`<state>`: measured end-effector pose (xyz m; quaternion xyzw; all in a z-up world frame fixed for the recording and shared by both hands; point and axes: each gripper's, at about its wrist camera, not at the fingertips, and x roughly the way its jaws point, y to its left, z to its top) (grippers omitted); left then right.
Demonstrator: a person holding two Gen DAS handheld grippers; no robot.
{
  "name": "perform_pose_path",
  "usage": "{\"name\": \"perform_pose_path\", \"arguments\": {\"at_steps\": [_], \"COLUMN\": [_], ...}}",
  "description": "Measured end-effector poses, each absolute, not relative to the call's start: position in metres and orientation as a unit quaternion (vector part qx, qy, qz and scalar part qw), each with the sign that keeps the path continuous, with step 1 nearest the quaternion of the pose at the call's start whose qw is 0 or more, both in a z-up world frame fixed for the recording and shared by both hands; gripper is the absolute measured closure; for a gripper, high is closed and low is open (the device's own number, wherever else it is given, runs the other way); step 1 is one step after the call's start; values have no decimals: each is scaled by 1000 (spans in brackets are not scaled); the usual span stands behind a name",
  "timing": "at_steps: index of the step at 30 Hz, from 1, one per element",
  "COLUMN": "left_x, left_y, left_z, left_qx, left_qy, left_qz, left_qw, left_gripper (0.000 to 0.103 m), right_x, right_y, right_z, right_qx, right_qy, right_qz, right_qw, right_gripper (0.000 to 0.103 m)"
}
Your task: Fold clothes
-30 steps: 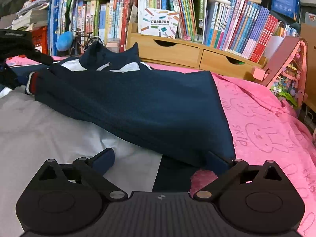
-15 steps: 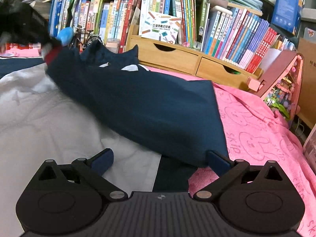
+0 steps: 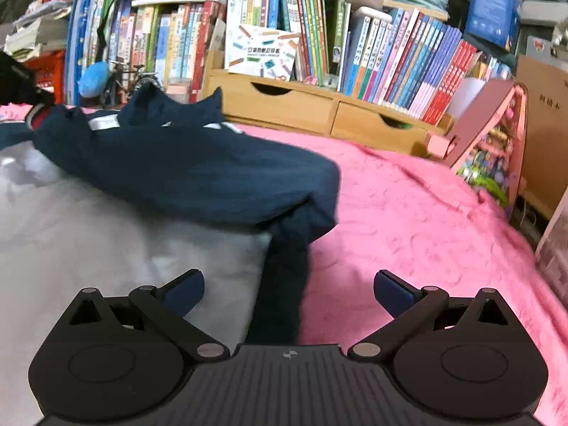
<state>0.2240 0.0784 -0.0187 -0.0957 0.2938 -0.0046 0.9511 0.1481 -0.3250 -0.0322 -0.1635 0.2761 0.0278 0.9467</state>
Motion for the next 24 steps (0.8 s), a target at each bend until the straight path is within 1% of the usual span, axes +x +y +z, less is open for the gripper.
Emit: {"name": "perform_pose_path", "arguments": {"at_steps": [4, 5, 10, 16, 21, 24], "left_x": [228, 225, 225, 225, 225, 218], "left_y": [78, 78, 78, 96, 104, 110], "left_z": [-51, -55, -58, -55, -53, -42], "left_qx": [-54, -47, -26, -66, -90, -103], "left_qy": [333, 323, 316, 315, 313, 299], "left_qz": [18, 16, 16, 6, 3, -2], "left_qw": [941, 945, 948, 947, 945, 949], "left_gripper": [89, 85, 78, 78, 76, 78], "right_x": [165, 169, 182, 163, 157, 154], "right_y": [-340, -344, -381, -370, -329, -305], "right_z": [-33, -33, -33, -19, -11, -6], "right_qx": [-181, -185, -110, -150, -180, -197], "right_qy": [266, 264, 304, 328, 292, 270], "right_qz": [13, 9, 6, 63, 109, 136], "right_qw": [947, 946, 946, 931, 933, 933], "right_gripper": [0, 0, 0, 0, 0, 0]}}
